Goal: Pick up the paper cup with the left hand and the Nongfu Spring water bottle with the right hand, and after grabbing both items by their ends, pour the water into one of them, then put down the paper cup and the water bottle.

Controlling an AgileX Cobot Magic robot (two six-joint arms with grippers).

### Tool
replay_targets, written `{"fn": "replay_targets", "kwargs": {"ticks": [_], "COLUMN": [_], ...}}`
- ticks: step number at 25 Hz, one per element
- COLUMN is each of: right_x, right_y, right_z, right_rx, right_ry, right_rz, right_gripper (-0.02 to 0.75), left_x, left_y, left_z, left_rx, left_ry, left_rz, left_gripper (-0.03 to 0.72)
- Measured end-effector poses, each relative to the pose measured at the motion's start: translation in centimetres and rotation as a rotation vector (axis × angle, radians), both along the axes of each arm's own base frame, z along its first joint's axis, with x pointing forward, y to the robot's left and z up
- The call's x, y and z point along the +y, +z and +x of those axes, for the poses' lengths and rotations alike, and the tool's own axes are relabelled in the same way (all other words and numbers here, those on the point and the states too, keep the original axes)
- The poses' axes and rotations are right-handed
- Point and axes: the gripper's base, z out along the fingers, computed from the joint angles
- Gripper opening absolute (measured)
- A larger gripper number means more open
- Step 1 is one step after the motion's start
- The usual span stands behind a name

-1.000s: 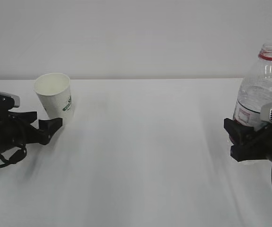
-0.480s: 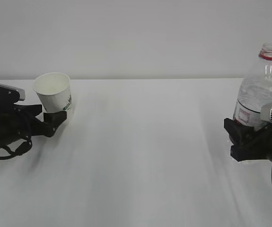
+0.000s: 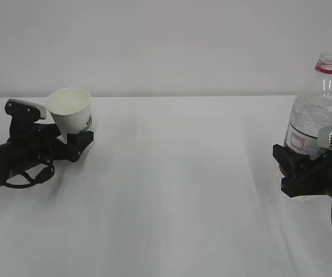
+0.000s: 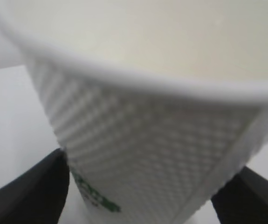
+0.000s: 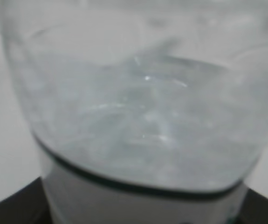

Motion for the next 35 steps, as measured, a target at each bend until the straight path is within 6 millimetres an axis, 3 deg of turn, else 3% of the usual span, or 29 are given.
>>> {"fn": "replay_targets", "kwargs": {"ticks": [10,18,25,35], "right_x": [0.0,0.0,0.0,0.0], "right_y": [0.0,0.0,0.0,0.0], "right_z": [0.0,0.0,0.0,0.0], "right_rx": [0.001,0.001,0.001,0.002], "right_ry": [0.004,0.004,0.004,0.004], "right_rz": [0.003,0.003,0.004,0.005], "right_gripper": [0.461,0.461,0.461,0.461], "left_x": [0.0,0.0,-0.1,0.0], "left_y": [0.7,0.7,0.8,3.2], "left_z": [1.2,1.2,1.0,-0.5], "left_rx": [-0.033,-0.036,-0.033,-0.042], "left_ry": [0.008,0.006,-0.006,-0.006], "left_rz": [0.002,0.001,0.006,0.019], "left_gripper": [0.685,0.580,0.570,0.569]}}
